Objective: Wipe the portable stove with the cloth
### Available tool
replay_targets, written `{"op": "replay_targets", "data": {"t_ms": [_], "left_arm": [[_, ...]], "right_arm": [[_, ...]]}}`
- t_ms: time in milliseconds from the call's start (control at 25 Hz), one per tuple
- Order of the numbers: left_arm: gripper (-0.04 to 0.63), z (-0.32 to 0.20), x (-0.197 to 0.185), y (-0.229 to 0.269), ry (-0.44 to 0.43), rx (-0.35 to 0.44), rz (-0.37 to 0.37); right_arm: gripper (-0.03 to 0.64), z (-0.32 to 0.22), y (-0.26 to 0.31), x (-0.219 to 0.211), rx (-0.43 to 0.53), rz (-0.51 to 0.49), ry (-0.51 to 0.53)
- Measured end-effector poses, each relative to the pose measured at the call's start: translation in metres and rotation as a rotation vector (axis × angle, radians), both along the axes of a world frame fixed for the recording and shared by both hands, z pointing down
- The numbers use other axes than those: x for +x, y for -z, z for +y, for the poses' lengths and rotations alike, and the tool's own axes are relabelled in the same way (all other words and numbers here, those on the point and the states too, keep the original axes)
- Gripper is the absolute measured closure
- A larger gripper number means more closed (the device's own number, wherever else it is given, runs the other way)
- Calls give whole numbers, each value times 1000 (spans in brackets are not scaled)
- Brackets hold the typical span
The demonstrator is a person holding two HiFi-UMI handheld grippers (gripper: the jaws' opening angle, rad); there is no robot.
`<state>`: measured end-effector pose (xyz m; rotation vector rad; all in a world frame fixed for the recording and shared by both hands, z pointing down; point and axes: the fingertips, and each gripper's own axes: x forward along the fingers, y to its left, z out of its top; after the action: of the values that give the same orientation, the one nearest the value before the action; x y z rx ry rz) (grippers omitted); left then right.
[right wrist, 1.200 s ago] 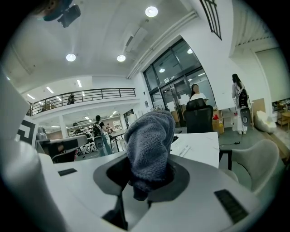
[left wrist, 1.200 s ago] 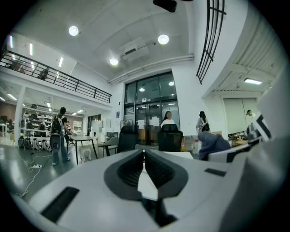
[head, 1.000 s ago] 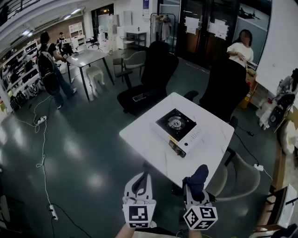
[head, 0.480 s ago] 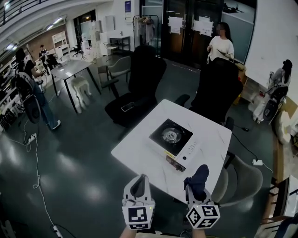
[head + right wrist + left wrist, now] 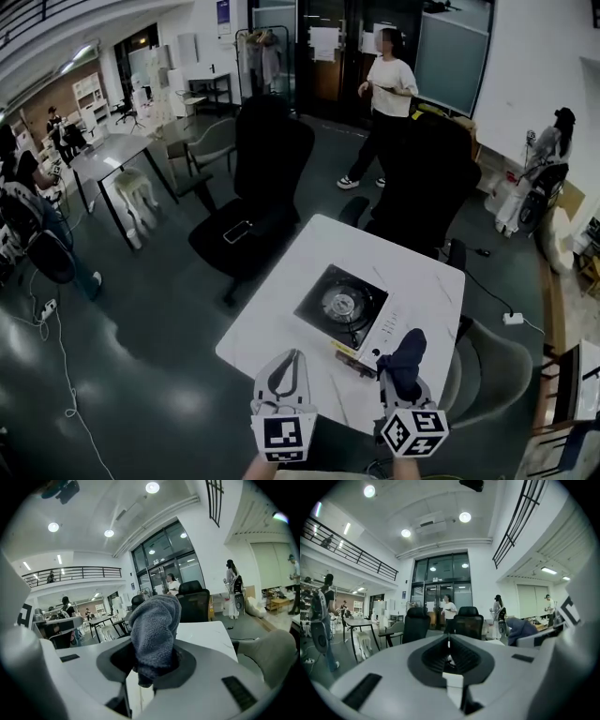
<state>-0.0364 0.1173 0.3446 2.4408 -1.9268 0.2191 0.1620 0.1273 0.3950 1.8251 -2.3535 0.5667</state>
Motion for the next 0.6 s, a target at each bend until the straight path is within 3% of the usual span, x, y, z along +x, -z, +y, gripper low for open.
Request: {"op": "replay_targets", "data": {"t_ms": [280,600], "left_arm": [[574,-56,-15,-22,-70,-61,-12],[574,-100,-4,-42,-156,-106,-7]], "right_arm": [[511,-50,-22,-5,-63,19,-68],[511,-83,-38,7,-120,49,-122]]}}
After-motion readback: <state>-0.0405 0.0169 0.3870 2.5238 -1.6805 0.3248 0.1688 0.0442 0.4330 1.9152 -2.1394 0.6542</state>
